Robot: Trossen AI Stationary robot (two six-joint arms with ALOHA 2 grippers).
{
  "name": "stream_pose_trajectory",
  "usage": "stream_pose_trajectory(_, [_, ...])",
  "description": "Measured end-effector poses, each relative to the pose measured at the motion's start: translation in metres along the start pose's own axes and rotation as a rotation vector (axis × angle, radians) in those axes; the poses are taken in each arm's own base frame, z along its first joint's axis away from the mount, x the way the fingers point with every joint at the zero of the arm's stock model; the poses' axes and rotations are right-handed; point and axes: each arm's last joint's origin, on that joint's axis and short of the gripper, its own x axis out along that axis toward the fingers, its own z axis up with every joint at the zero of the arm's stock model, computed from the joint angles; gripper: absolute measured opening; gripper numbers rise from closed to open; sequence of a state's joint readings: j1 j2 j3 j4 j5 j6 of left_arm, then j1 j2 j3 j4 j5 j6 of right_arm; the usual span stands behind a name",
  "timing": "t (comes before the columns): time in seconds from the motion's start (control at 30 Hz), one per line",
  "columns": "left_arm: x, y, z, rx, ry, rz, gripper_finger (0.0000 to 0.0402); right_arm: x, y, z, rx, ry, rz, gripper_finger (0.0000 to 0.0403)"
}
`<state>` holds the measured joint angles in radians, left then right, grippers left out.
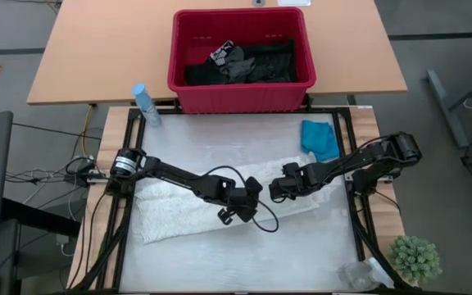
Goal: Fold laundry
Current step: Fold the white shirt
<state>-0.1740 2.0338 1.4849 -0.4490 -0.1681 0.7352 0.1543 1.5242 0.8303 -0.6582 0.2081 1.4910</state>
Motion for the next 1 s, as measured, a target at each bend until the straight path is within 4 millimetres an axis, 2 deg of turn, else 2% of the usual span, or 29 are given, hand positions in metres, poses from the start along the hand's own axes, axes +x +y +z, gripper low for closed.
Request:
stream_pose_trajectory(0.3, [0.006, -0.001, -0.004, -0.060, -0.063, -0.115, 0.0016, 0.000, 0.000, 0.000, 0.002, 0.016, 0.001, 0.0180])
stream_pose_trajectory(0.57, [0.006, 0.003, -0.002, -0.037, -0.110, -0.114, 0.0040, 0.000, 0.000, -0.001, 0.002, 0.020, 0.000, 0.0180])
stream_pose_trajectory(0.83, [0.003, 0.004, -0.005, -0.036, -0.057, -0.077, 0.0109, 0.000, 0.000, -0.001, 0.000, 0.020, 0.000, 0.0180])
stream_pose_trajectory(1.0, [-0.013, 0.024, -0.003, -0.127, -0.091, -0.138, 0.0158, 0.000, 0.000, -0.001, -0.005, 0.021, -0.001, 0.0180])
